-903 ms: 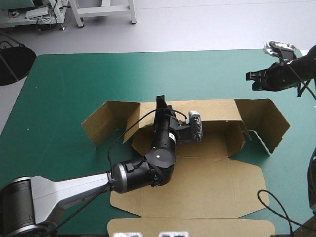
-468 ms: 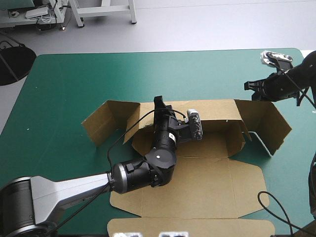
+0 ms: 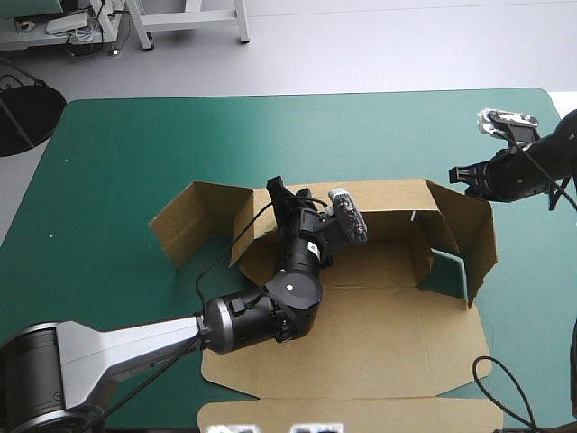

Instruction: Fold the box

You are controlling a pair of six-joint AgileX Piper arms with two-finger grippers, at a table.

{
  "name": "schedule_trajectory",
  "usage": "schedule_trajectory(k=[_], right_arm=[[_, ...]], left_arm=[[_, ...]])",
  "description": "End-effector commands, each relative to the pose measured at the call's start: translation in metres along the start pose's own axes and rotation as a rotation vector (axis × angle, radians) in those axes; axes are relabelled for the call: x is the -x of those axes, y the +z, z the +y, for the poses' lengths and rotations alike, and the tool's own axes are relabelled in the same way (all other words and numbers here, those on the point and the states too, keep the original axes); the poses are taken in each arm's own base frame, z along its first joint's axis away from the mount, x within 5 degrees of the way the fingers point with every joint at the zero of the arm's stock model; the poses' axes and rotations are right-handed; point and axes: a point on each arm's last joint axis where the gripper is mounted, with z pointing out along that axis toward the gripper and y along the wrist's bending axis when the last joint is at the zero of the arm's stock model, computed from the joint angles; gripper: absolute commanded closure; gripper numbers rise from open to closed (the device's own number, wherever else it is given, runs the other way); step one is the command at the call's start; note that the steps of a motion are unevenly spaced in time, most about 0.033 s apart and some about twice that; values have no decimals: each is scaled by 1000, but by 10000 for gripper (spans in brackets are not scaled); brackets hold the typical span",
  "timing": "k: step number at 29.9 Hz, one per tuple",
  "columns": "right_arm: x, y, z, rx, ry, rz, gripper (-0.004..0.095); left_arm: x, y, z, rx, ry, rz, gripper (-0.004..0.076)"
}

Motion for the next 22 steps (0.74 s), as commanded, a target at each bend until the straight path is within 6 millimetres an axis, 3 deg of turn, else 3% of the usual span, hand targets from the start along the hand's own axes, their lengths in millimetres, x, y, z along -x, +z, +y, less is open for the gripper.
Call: schedule_trajectory(k=[1, 10, 22], right_arm=[[-8, -15, 9, 25, -25, -28, 921], [-35, -11, 20, 139, -112, -50, 921], [-65, 2, 25, 190, -159, -176, 925]], left_arm=[[7, -13, 24, 62, -71, -44, 733], [10, -13, 19, 8, 14, -75, 733], [5, -3, -11, -152, 135, -10, 733]])
